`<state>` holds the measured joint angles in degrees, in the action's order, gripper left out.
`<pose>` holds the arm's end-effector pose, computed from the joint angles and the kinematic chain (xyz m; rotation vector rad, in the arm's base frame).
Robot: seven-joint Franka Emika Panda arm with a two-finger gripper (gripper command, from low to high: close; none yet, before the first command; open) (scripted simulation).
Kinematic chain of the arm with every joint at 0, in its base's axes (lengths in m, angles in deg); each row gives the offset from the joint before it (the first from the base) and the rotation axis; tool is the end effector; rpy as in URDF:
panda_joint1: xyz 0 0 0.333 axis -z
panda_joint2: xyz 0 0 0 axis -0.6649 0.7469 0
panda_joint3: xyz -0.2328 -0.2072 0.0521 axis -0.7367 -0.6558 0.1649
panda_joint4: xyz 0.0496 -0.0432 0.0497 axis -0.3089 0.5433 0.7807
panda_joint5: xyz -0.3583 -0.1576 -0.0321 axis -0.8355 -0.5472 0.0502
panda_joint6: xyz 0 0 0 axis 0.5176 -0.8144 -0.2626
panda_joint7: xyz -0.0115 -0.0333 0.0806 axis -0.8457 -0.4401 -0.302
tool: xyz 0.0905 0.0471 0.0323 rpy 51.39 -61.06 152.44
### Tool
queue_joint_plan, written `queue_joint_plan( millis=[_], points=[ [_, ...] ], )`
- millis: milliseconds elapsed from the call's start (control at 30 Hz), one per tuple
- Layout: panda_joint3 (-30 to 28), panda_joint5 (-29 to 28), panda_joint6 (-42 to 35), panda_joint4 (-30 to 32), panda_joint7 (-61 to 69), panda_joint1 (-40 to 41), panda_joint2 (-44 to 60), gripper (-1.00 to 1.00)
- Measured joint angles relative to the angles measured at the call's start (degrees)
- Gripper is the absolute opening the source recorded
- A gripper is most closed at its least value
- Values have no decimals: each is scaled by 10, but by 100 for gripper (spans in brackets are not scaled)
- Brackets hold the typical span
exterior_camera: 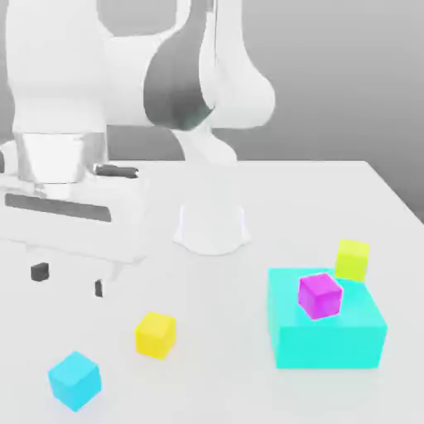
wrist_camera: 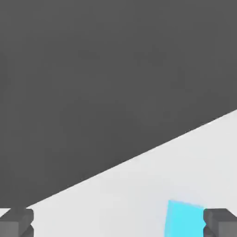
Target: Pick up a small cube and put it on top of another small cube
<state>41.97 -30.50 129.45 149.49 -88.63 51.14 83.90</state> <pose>0.4735 -0.1734 0.2983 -2.4429 1.8331 -0.2036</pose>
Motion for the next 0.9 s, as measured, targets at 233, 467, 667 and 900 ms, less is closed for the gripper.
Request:
queue_joint_plan(
  millis=[233,467,667,900],
  points=[
    [-3,30,69,9,5,32,146,0],
    [25,58,125,-5,25,55,219,-100],
    [13,43,98,3,14,46,185,-100],
    [58,13,9,50,31,-18,45,-100]
  ],
)
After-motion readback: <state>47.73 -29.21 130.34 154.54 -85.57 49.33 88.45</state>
